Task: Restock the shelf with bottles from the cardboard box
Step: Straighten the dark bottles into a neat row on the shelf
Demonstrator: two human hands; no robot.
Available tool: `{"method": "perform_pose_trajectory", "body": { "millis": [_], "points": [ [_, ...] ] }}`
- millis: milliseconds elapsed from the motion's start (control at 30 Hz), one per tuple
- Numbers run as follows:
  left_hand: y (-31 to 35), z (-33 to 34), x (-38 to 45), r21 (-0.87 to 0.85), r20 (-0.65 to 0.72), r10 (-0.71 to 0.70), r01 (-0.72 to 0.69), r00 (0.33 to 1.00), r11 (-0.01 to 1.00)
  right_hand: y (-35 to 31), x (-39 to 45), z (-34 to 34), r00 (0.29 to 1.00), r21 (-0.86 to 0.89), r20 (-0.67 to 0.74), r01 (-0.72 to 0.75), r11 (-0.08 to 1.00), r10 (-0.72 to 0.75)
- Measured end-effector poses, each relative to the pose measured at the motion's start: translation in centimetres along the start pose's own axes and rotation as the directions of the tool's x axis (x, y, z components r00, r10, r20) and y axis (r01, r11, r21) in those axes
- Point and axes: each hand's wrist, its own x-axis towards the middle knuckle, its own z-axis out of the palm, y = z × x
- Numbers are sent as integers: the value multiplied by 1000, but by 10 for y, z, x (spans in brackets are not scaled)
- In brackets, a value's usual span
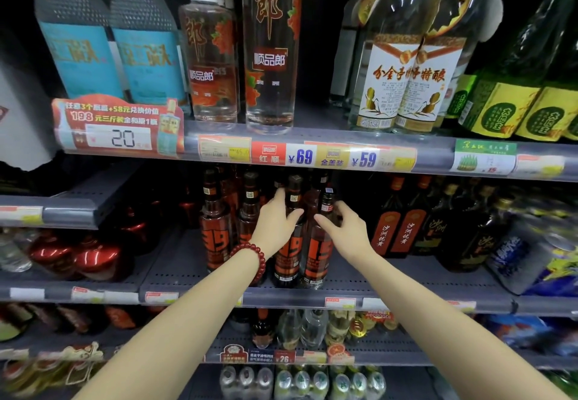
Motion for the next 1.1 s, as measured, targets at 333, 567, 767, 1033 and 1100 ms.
{"method": "perform_pose_trajectory", "body": {
  "millis": [333,567,767,1033,1100],
  "points": [
    [10,-15,-6,133,44,-37,31,998,991,-9,-5,0,996,-57,-25,-85,995,84],
    [11,-51,-27,94,-54,-39,44,998,995,-37,-29,-9,966,-234,-204,110,966,-159],
    [-11,-101,-38,98,-340,-59,98,938,990,-65,-42,16,930,-188,15,364,912,-368],
    [-61,-129,-6,12,-242,-226,236,944,972,-95,-22,85,972,-15,56,227,974,-226],
    [-71,-129,4,-4,-188,-230,233,955,972,-99,-15,97,983,7,-4,181,983,-181]
  ]
}}
